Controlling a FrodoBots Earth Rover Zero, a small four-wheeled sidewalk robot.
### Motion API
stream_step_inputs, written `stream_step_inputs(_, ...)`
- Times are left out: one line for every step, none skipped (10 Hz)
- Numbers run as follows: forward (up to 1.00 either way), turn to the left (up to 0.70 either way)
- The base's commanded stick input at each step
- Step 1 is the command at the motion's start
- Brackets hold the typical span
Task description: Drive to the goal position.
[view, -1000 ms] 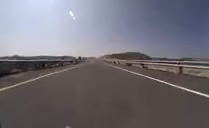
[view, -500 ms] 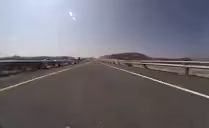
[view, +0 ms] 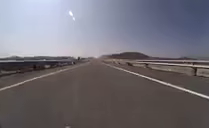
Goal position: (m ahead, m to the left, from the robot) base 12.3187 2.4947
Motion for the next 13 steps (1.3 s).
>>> stream_step_inputs(1.00,0.00)
stream_step_inputs(1.00,0.00)
stream_step_inputs(1.00,0.00)
stream_step_inputs(1.00,0.00)
stream_step_inputs(1.00,0.00)
stream_step_inputs(1.00,0.00)
stream_step_inputs(1.00,0.00)
stream_step_inputs(1.00,0.00)
stream_step_inputs(1.00,0.00)
stream_step_inputs(1.00,0.00)
stream_step_inputs(1.00,0.00)
stream_step_inputs(1.00,0.00)
stream_step_inputs(1.00,0.00)
